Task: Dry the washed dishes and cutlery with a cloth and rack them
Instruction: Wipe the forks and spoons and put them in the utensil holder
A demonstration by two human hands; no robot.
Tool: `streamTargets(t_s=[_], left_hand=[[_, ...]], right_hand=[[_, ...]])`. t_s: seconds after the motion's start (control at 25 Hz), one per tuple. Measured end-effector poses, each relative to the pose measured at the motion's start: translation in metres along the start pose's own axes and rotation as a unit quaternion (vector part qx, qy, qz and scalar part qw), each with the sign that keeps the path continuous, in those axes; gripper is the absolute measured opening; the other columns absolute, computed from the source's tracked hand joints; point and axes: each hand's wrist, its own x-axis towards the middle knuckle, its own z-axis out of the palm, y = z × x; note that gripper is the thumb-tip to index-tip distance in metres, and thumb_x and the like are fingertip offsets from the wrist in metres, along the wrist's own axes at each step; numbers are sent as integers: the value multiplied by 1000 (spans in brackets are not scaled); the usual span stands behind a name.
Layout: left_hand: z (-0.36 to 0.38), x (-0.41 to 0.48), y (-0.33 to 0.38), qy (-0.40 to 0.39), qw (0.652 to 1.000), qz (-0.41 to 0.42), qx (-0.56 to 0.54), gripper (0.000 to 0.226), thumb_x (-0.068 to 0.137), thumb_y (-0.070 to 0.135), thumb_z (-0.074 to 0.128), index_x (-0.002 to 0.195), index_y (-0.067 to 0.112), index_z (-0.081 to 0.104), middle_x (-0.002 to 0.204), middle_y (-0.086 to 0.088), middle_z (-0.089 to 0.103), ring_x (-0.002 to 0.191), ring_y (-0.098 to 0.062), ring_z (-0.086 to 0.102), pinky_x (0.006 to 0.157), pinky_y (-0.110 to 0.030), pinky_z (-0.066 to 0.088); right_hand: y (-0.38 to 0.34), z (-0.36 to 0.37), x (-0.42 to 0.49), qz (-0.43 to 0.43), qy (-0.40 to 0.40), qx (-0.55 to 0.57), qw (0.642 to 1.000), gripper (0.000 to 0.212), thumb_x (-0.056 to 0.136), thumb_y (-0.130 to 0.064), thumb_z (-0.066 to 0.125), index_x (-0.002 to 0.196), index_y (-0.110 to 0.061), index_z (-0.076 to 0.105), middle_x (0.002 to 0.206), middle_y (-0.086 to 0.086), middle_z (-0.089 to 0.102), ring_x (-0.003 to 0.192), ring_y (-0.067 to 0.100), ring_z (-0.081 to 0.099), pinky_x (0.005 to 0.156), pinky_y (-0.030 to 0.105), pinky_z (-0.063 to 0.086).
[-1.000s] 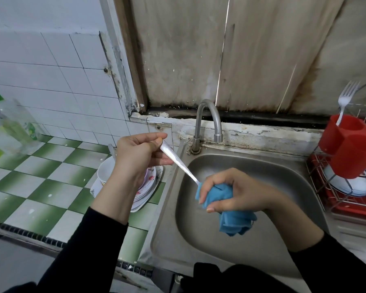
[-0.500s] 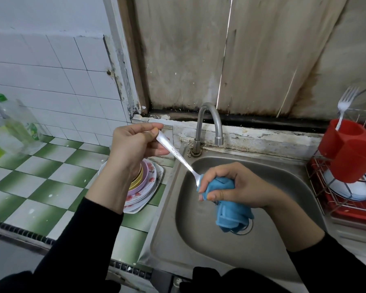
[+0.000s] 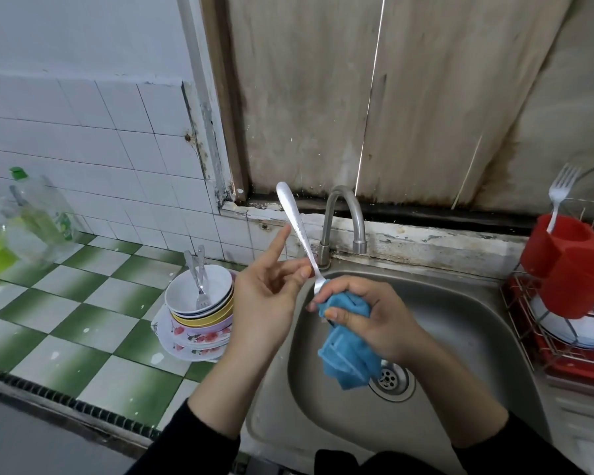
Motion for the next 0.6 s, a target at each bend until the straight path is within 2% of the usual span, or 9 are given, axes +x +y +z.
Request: streamTargets(t_s=[0.16,0.28,0.36,0.44,0.52,0.6], left_hand=[[8,-7,-7,29,999,-1,-24,59,86,-6,62,136,24,48,70,9,61,67,0,61,68,-16,53],[10,-6,-8,43,999,12,-31,55,89,-7,58,126,32,50,64,8,55,56,-2,54,60,-15,51],[6,-1,-9,41,999,26,-12,53,92,-5,54,119,41,53,63,12,59,54,-5,49,56,-18,49],[-3,8,-15,37,998,41,34,53,94,-2,53,119,45,56,73,16,67,56,-4,47,56,-21,45],[-10,13,-21,38,989,71,120,52,93,-3,55,124,38,58,72,16,60,61,1,48,63,-13,41],[-11,11,-24,40,973,102,201,47,90,-4,57,127,26,61,76,14,56,68,7,51,66,-3,36]], right_hand=[[1,9,-5,4,-8,-26,1000,34,87,6,62,98,-27,66,97,-22,67,86,2,65,75,15,49],[6,12,-9,8,-47,-50,998,38,88,5,62,97,-32,67,99,-18,67,91,6,65,77,15,48],[14,8,-11,8,-55,-77,996,39,87,3,63,97,-33,70,106,-14,67,100,9,63,85,20,49],[18,2,-13,19,-2,-70,997,42,85,2,67,101,-37,72,113,-16,65,103,9,62,89,25,52],[12,-2,-8,36,107,5,994,55,82,3,68,104,-46,69,114,-12,64,94,15,65,77,32,59],[2,-4,4,10,208,39,977,57,83,1,68,104,-52,67,113,-8,62,89,14,65,69,27,58]])
